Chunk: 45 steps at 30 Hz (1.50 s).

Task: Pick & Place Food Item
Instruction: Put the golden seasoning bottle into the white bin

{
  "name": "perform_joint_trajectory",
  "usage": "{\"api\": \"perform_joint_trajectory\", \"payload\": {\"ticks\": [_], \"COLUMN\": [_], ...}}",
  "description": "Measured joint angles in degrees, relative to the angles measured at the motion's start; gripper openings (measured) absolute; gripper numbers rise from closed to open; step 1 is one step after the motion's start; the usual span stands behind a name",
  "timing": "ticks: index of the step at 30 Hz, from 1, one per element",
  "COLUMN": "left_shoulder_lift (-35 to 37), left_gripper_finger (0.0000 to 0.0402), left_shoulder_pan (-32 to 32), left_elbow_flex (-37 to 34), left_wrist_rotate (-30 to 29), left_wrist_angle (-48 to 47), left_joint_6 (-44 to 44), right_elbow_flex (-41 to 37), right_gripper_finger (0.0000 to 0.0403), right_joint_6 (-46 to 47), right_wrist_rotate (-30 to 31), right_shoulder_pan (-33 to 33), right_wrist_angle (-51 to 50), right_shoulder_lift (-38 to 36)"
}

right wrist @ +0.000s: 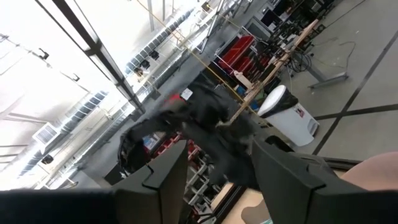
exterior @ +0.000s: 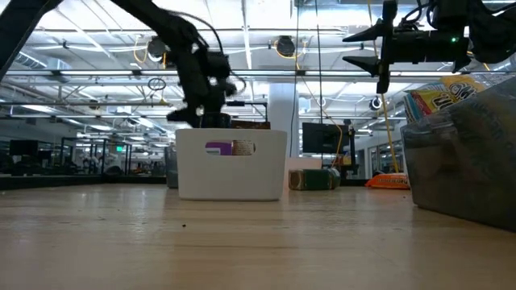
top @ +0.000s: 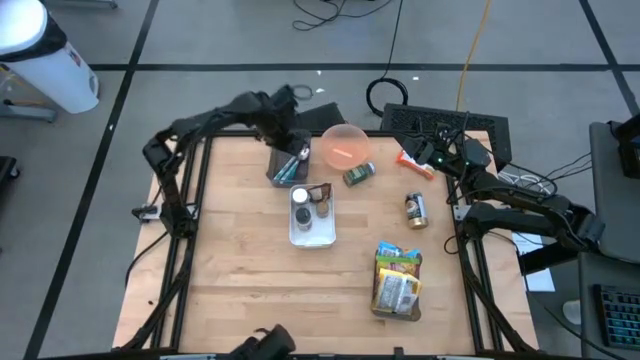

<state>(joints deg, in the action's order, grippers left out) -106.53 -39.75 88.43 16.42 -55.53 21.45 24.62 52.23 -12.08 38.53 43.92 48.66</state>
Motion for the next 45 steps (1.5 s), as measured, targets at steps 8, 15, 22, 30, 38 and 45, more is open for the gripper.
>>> {"api": "perform_joint_trajectory", "payload": {"ticks": [8, 15, 22, 30, 38, 45], "left_shoulder_lift": [14.24, 32.03, 47.89, 60.64, 58.78, 51.78], "left_gripper_finger": [0.0173, 0.0173, 0.0172, 0.0173, 0.0173, 0.0173], "left_shoulder_pan": [-0.17, 5.47, 16.49, 25.74, 30.56, 31.76], "left_elbow_flex": [4.82, 2.12, -12.25, -36.64, -50.95, -52.86], "left_wrist_rotate": [10.1, 14.03, 9.89, 5.41, -3.61, -11.54], "left_wrist_angle": [-1.46, -1.25, 12.7, 46.54, 75.15, 82.55], "left_joint_6": [-7.44, -18.19, -13.28, 2.83, 11.54, 14.43], "right_elbow_flex": [0.0, 0.0, 0.0, 0.02, 0.02, 0.0], "right_gripper_finger": [0.0171, 0.0171, 0.0171, 0.0171, 0.0171, 0.0171], "right_joint_6": [2.39, 2.6, 1.34, -0.87, 2.92, 5.43], "right_wrist_rotate": [-0.04, -0.02, 5.09, 15.16, 15.28, 15.26], "right_shoulder_pan": [0.01, 0.0, -3.12, -10.1, -15.24, -19.59], "right_wrist_angle": [0.02, -0.01, 0.02, -0.01, 2.43, 10.17], "right_shoulder_lift": [-0.02, 0.0, 0.24, 3.87, 9.91, 14.55]}}
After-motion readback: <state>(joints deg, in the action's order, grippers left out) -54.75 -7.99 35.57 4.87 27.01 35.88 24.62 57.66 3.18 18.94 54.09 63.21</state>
